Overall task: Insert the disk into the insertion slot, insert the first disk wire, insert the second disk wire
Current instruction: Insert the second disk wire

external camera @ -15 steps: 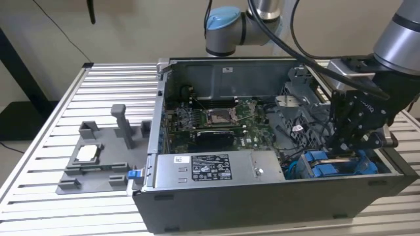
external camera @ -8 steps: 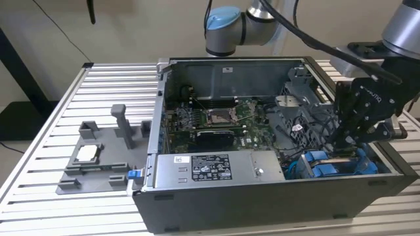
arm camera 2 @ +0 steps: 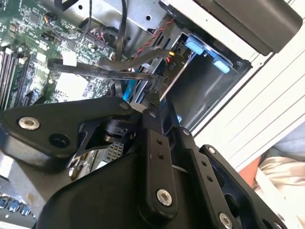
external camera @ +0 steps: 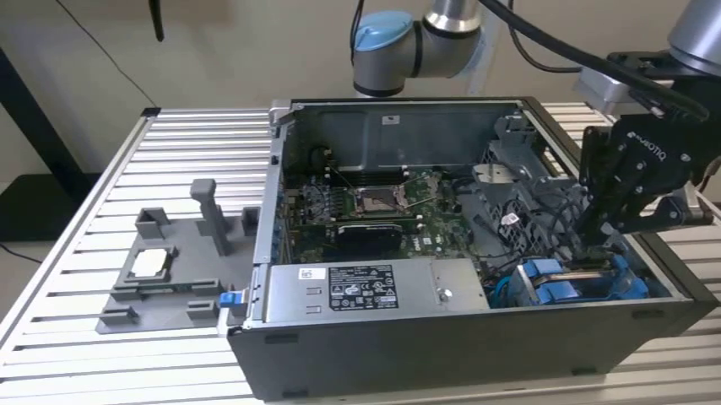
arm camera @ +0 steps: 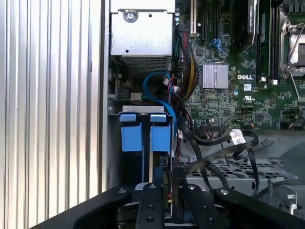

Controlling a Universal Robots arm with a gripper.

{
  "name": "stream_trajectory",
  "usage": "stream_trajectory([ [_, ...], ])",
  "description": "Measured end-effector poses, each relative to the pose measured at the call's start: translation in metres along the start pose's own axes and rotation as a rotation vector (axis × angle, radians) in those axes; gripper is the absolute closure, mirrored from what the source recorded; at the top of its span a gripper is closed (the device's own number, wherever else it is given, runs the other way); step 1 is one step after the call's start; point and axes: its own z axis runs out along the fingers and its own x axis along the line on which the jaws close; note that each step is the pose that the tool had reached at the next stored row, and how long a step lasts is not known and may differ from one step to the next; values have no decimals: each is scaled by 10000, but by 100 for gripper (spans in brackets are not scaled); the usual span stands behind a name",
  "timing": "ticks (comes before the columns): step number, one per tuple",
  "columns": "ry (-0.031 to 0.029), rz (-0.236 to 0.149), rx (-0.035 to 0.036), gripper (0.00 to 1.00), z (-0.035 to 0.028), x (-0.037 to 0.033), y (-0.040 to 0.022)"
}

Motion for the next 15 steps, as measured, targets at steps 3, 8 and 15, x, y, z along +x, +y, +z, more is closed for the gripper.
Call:
stream_trajectory([
  [3, 2, 4, 378, 76, 0, -1, 46],
  [8, 3, 5, 657, 76, -40, -2, 80],
  [15, 0, 6, 657, 76, -144, -1, 86],
])
